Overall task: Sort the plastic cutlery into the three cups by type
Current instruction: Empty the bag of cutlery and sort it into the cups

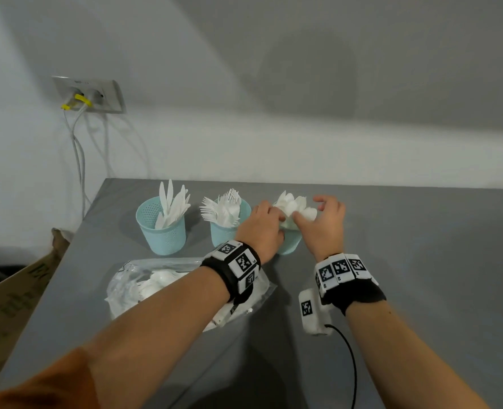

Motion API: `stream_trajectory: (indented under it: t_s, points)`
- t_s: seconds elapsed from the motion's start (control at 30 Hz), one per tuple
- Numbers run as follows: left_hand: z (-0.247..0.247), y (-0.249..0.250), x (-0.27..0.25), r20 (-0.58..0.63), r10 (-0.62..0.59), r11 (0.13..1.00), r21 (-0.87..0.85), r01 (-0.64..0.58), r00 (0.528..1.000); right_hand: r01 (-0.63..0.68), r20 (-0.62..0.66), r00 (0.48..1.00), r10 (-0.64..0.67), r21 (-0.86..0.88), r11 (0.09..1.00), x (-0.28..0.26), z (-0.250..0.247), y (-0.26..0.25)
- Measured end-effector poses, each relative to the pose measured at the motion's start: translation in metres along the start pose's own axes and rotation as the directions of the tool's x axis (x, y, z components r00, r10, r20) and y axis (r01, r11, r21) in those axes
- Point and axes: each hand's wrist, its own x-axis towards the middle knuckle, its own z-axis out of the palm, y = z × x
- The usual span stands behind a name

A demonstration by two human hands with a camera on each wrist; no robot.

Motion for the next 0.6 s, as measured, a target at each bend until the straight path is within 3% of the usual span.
stream_trajectory:
  t_s: [0.13, 0.23, 0.3, 0.37, 0.47, 0.53, 0.6]
  points:
    - [-0.035, -0.016, -0.037, -0.028, 0.0, 1.0, -0.016, 0.0, 1.0, 0.077, 0.058, 0.995, -0.085, 0.124, 0.989, -0.023, 0.012, -0.02]
    - [-0.059, -0.045, -0.072, 0.01, -0.115, 0.993, -0.025, 0.116, 0.993, 0.095, 0.277, 0.948, -0.157, 0.225, 0.97, -0.052, 0.032, -0.031]
    - [-0.069, -0.07, -0.095, 0.025, -0.176, 0.984, -0.016, 0.177, 0.984, 0.099, 0.489, 0.851, -0.193, 0.212, 0.972, -0.074, 0.051, -0.029]
    - [-0.076, -0.097, -0.117, 0.043, -0.237, 0.971, 0.03, 0.236, 0.971, 0.192, 0.657, 0.729, -0.19, 0.071, 0.979, -0.094, 0.068, -0.024]
    - [-0.084, -0.127, -0.146, 0.005, -0.338, 0.932, 0.142, 0.334, 0.941, 0.462, 0.761, 0.633, -0.141, -0.226, 0.858, -0.109, 0.079, -0.022]
    - [-0.088, -0.139, -0.162, -0.04, -0.437, 0.865, 0.254, 0.432, 0.898, 0.53, 0.829, 0.553, -0.083, -0.273, 0.803, -0.113, 0.081, -0.023]
    - [-0.092, -0.147, -0.174, -0.028, -0.564, 0.784, 0.297, 0.546, 0.825, 0.558, 0.866, 0.499, -0.023, -0.3, 0.774, -0.115, 0.084, -0.022]
